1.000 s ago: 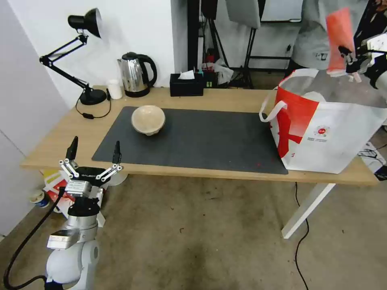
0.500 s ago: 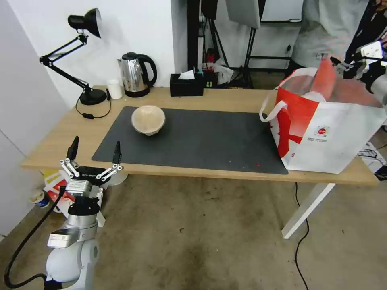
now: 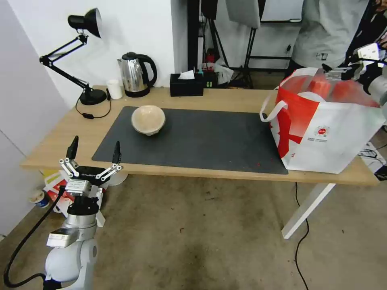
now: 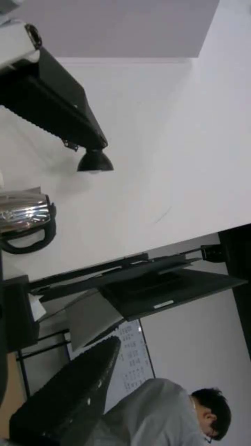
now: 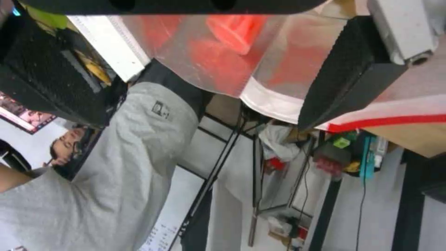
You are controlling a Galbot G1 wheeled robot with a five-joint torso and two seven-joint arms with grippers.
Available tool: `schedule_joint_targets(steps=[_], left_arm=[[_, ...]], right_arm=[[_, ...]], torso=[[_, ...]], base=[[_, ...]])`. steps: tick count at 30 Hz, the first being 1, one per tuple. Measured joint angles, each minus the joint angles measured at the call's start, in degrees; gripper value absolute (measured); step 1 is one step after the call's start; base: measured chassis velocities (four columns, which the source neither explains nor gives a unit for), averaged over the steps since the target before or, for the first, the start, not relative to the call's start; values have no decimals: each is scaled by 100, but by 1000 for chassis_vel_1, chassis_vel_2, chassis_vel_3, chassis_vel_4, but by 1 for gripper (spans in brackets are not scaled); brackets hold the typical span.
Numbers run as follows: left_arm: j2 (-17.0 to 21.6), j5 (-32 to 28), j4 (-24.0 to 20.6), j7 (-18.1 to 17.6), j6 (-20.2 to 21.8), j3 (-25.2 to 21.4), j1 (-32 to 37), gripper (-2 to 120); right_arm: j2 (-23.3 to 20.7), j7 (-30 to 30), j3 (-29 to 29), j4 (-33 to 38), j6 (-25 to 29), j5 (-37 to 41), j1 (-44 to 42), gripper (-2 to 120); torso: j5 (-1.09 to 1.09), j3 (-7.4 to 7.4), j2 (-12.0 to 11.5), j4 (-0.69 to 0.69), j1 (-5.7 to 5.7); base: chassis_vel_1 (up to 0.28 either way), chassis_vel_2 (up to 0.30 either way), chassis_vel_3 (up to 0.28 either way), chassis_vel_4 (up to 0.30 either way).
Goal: Pick up the trash from the table and place it into the takeout bag.
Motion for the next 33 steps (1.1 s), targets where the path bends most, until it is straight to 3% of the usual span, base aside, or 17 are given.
schedule_joint_targets(steps=[5,9,20,24,27,33], left_arm=[[-38,-2,0,0,2,-1,-19,100],[-115,-2,-16,0,4,-25,-31,100],[-308,0,-105,-2,5,-122,-28,100],[-365,-1,-132,-4,5,-136,-18,100],[-398,-1,-137,-5,5,-113,2,100],[-418,0,-138,-8,5,-73,26,100]], right_arm=[[20,218,154,342,-22,246,-169,100],[123,820,392,1246,-137,656,-325,100],[644,1731,712,2828,-381,871,-726,100],[933,1963,1020,3423,-376,687,-1297,100],[1238,1997,1527,3936,-143,225,-2180,100],[1675,1886,2122,4363,283,-447,-3257,100]], torso=[[0,0,0,-1,0],[-3,-1,0,0,0],[-1,0,0,0,0],[-1,0,0,2,-1],[2,-1,0,-2,-1],[2,-1,0,-1,0]], base=[[0,0,0,0],[0,0,0,0],[0,0,0,0],[0,0,0,0],[0,0,0,0],[0,0,0,0]])
